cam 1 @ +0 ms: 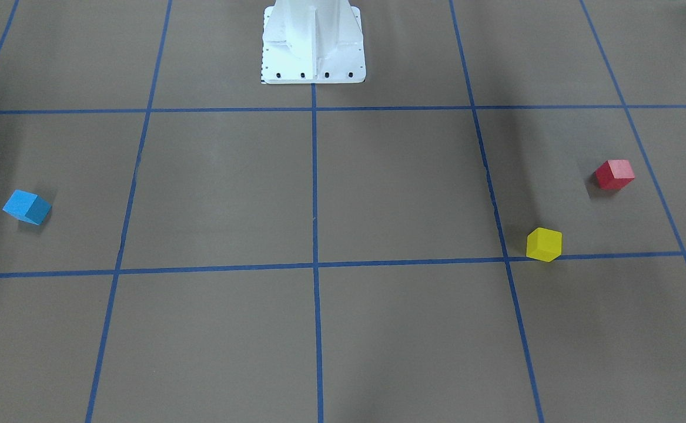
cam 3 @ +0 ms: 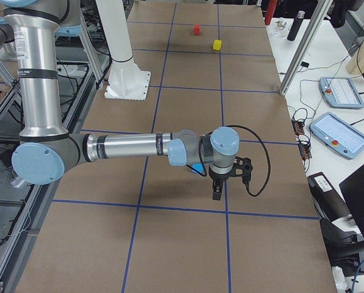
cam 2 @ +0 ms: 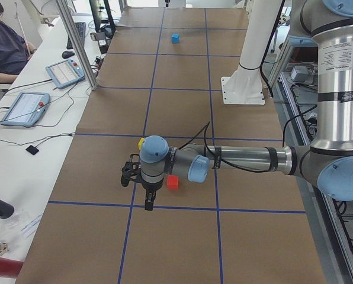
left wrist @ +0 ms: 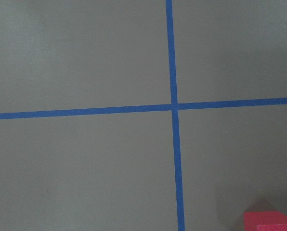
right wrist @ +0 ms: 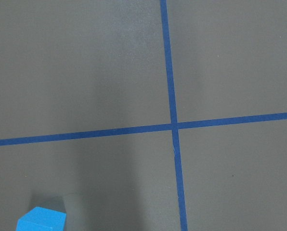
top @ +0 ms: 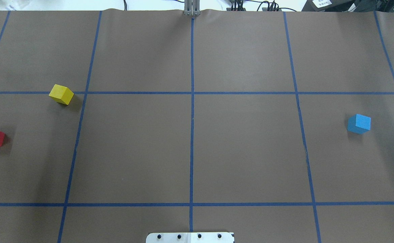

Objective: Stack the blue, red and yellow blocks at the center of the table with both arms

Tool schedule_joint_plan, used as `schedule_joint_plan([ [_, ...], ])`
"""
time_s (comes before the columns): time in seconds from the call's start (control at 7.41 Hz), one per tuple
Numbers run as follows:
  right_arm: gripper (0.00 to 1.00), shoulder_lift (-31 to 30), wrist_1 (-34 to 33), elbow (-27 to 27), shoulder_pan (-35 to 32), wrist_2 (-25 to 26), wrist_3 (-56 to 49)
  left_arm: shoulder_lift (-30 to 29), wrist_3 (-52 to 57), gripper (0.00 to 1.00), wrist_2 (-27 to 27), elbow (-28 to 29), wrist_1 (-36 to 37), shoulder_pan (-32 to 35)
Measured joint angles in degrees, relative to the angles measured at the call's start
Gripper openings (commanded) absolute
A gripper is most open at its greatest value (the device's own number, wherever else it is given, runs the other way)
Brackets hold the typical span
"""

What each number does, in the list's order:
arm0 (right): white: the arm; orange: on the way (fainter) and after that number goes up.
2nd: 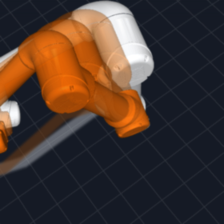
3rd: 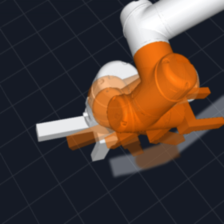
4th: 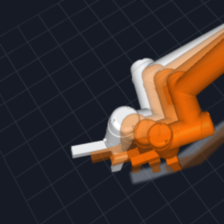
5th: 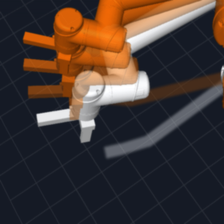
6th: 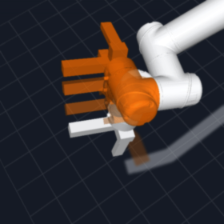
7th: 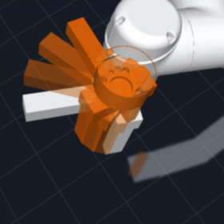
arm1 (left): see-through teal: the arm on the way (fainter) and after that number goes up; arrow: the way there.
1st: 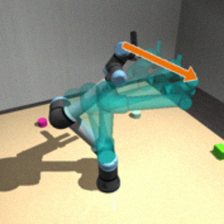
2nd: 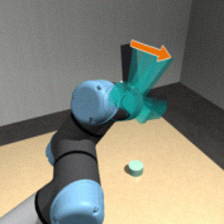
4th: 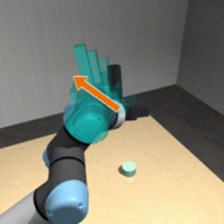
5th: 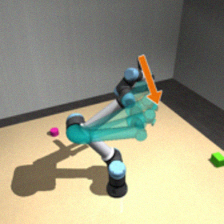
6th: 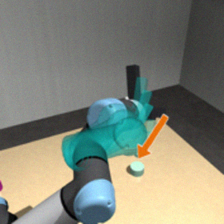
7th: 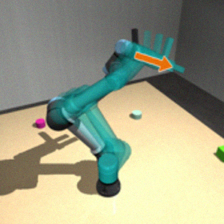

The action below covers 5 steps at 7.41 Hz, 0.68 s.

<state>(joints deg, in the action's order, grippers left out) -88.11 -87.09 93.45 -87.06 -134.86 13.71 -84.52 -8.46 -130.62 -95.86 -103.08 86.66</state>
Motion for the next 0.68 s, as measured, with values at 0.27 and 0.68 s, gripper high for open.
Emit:
schedule_joint_plan([
  [0.27, 1.0, -0.24, 0.22, 0.21, -0.02, -0.01, -0.04, 0.05, 0.0, 1.0, -0.23, -0.27, 0.99, 0.03],
  [0.68, 1.0, -0.4, 1.3, 2.34, 0.65, -0.03, 0.43, 0.01, 0.03, 1.0, -3.29, -0.83, 1.16, -0.01],
])
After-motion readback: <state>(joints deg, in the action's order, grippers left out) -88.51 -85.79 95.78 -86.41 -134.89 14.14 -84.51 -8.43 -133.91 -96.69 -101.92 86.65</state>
